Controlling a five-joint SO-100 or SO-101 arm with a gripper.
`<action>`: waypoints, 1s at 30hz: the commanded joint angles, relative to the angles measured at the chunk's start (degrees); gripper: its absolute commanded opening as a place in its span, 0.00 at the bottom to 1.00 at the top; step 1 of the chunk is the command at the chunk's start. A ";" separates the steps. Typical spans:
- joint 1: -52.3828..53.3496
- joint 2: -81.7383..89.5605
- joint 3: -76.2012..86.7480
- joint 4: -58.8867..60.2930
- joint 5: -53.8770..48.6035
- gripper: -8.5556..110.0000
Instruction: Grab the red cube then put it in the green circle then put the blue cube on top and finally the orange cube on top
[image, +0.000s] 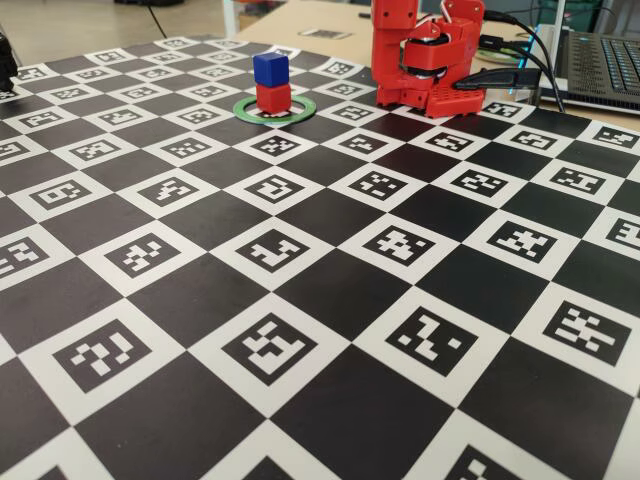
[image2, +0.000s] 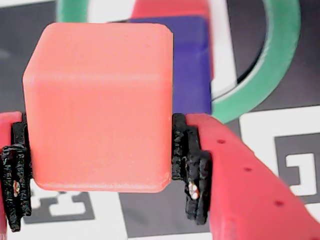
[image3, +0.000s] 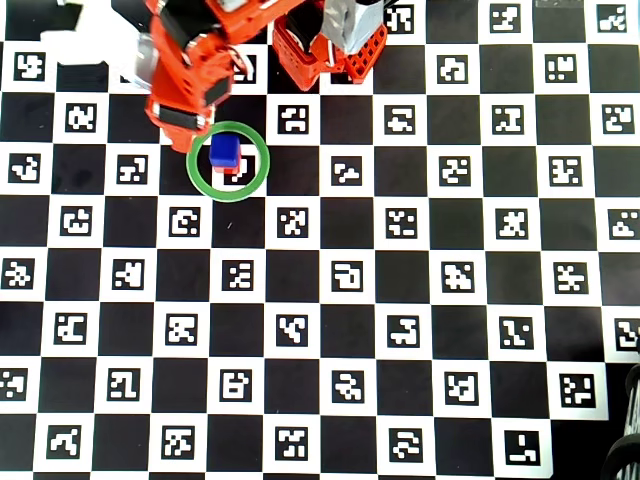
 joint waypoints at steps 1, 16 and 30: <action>-2.55 4.57 -0.53 0.26 0.35 0.17; -4.13 10.28 13.45 -4.04 0.70 0.17; -4.04 10.81 22.41 -12.66 0.44 0.17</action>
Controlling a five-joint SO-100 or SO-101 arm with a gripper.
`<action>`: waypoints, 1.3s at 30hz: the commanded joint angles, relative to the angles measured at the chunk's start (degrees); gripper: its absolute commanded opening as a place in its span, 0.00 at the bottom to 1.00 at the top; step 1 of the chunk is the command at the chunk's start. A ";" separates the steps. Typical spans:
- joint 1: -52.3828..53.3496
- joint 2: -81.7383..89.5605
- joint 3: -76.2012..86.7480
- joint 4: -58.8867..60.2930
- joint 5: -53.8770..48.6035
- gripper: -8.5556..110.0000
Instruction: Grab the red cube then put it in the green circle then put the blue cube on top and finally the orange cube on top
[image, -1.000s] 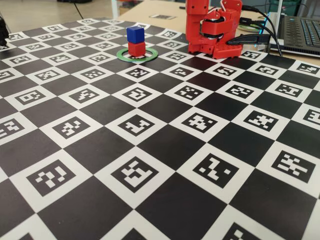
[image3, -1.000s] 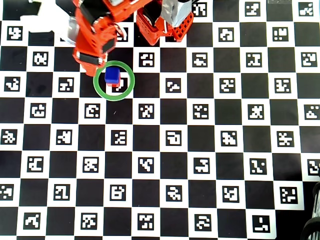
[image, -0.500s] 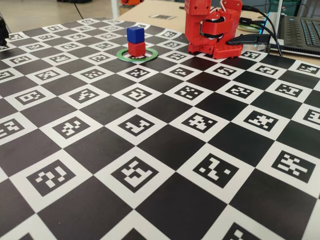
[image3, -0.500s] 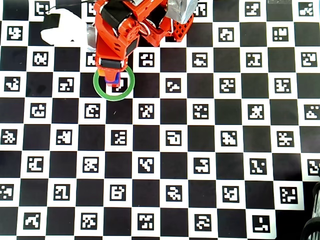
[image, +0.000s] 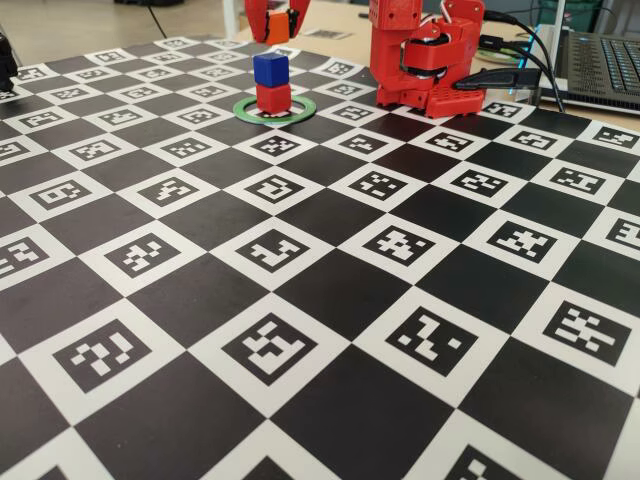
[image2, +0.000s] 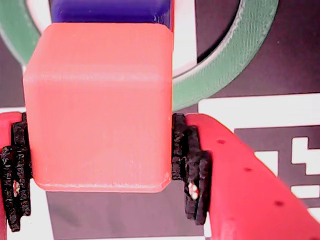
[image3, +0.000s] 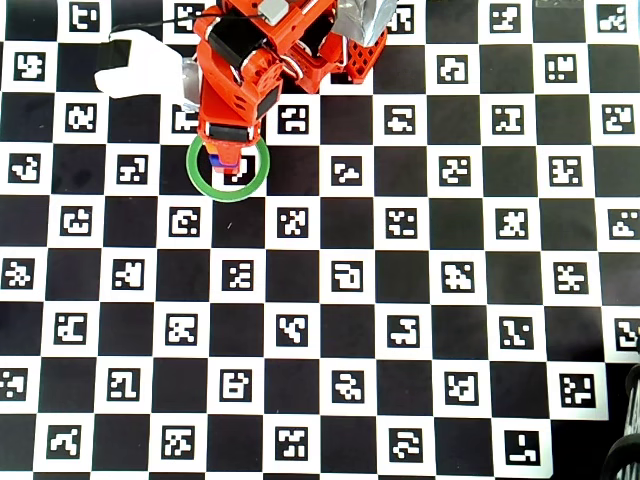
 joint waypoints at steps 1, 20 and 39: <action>-0.26 2.72 -0.09 -1.93 0.09 0.17; -0.09 2.55 3.16 -3.96 -0.09 0.22; -12.92 5.89 -27.86 16.35 16.26 0.42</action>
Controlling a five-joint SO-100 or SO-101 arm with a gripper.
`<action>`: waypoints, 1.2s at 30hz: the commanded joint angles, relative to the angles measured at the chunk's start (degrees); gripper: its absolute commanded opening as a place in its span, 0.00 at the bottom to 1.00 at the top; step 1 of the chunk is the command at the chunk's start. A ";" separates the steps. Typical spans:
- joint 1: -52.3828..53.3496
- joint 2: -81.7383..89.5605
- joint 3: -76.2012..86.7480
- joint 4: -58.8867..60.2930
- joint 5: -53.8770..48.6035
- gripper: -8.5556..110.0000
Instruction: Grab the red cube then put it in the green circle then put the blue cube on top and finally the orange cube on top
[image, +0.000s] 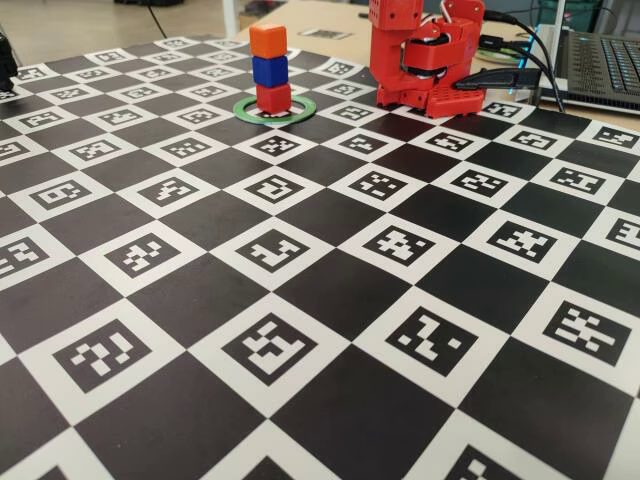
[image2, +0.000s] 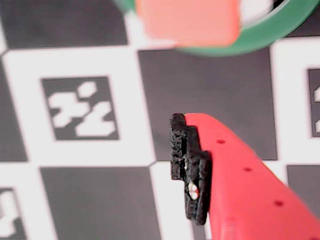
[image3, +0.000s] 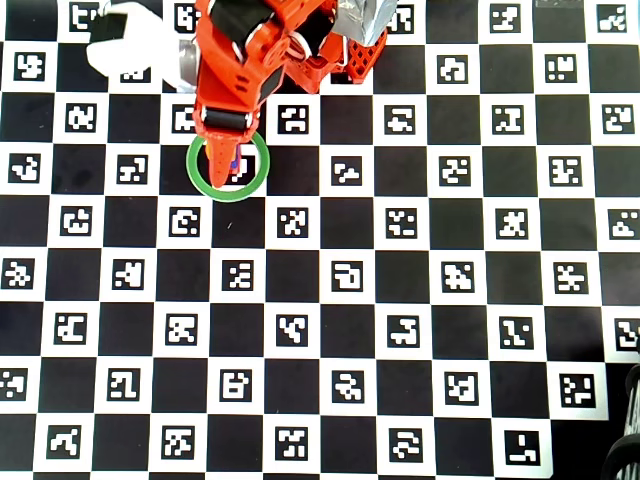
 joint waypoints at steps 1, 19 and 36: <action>-8.70 4.39 -4.22 -1.23 10.37 0.42; -37.09 50.10 46.23 -32.08 -5.54 0.02; -34.19 62.40 73.30 -29.97 -55.28 0.02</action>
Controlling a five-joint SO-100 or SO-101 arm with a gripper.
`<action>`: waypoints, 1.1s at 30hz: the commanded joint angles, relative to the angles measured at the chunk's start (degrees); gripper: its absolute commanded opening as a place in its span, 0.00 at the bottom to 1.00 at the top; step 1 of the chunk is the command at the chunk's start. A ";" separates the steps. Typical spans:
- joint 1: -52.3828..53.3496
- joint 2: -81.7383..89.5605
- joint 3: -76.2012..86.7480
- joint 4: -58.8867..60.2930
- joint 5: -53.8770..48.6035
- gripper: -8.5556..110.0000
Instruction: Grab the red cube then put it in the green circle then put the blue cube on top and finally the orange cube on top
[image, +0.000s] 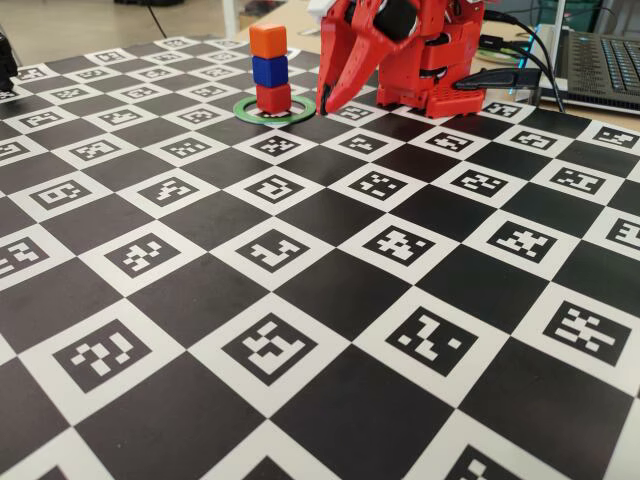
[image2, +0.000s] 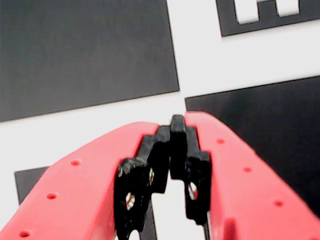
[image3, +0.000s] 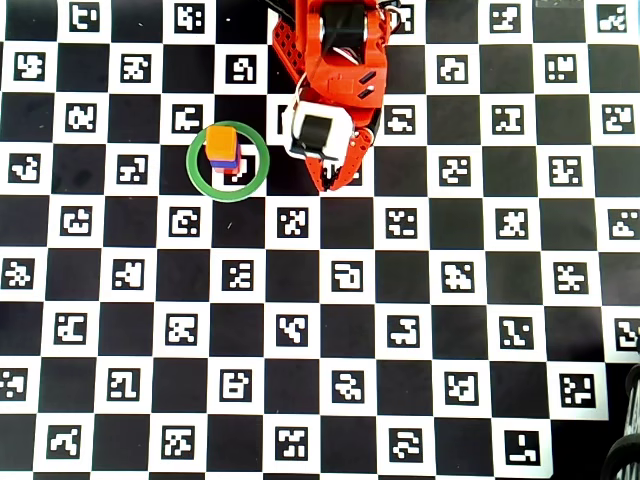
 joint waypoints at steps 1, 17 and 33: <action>1.14 2.72 2.55 -0.18 -3.96 0.02; 1.76 2.64 3.16 11.87 -3.43 0.02; 1.76 2.64 3.16 11.87 -3.43 0.02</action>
